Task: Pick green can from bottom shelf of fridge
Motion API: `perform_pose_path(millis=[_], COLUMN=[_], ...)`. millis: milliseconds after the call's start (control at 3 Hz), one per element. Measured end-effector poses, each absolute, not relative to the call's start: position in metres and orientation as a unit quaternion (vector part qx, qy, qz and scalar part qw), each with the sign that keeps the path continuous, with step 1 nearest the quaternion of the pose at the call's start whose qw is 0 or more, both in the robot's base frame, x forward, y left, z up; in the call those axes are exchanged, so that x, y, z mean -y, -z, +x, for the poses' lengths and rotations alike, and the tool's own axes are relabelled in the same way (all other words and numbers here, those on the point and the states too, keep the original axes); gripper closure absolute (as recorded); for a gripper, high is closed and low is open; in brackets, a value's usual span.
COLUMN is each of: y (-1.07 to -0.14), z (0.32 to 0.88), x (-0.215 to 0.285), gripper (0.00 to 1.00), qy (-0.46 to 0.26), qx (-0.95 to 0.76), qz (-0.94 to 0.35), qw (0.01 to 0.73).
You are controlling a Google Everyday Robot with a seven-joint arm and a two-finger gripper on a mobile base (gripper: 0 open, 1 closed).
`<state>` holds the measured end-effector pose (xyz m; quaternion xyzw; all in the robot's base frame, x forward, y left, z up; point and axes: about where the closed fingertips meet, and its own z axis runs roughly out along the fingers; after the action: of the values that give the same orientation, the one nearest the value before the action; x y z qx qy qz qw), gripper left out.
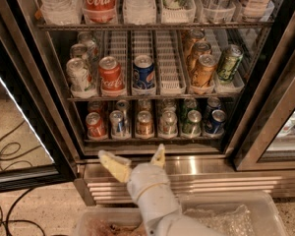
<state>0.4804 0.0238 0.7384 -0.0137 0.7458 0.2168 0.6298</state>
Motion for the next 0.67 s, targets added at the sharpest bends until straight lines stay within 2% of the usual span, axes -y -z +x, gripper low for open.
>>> perform_pose_path(millis=[333, 667], y=[-0.7504, -0.7504], z=[0.4816, 0.4816], x=[-0.0453, -0.0453], gripper=[0.0, 0.0], qy=[-0.207, -0.207], qx=[-0.728, -0.728], qz=[-0.034, -0.034], qw=[0.653, 0.653])
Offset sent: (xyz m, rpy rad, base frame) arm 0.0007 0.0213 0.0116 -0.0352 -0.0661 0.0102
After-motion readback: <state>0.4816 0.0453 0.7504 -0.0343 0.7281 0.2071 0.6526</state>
